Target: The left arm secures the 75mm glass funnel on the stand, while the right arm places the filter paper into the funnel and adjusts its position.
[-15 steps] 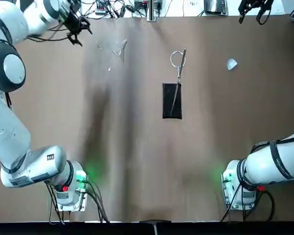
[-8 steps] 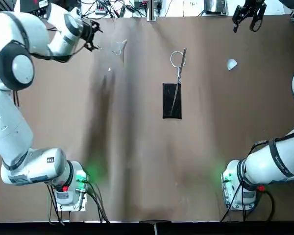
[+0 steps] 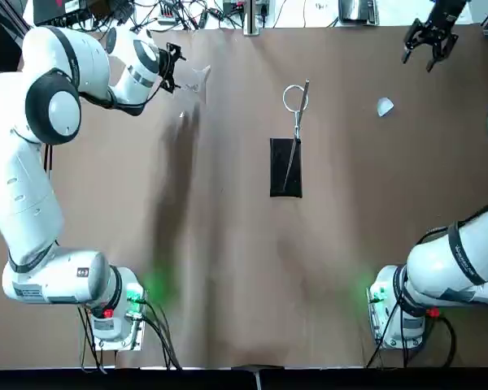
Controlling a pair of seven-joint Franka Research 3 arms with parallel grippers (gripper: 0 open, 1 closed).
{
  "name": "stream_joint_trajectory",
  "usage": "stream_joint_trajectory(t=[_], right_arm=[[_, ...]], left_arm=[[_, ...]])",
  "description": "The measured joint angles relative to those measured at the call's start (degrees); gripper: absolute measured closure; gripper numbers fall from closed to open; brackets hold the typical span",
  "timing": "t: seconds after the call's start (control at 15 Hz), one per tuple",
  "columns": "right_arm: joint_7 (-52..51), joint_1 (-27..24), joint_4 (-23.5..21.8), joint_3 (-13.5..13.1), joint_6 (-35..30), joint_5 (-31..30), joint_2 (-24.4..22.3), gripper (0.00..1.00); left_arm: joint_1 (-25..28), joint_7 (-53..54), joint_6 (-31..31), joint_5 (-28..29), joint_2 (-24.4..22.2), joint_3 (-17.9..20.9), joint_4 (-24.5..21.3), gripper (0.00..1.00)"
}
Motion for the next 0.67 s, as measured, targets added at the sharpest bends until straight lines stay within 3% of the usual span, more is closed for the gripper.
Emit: stream_joint_trajectory(t=[0.27, 0.67], right_arm=[[2.4, -2.5, -0.1, 0.0, 3.4, 0.0, 4.1, 0.0], [16.1, -2.7, -0.1, 0.3, 8.8, 0.0, 8.5, 0.03]], left_arm=[[-1.3, -1.1, -0.1, 0.0, 2.7, -0.1, 3.5, 0.0], [-3.4, -2.4, -0.1, 0.0, 7.3, -0.1, 8.1, 0.03]])
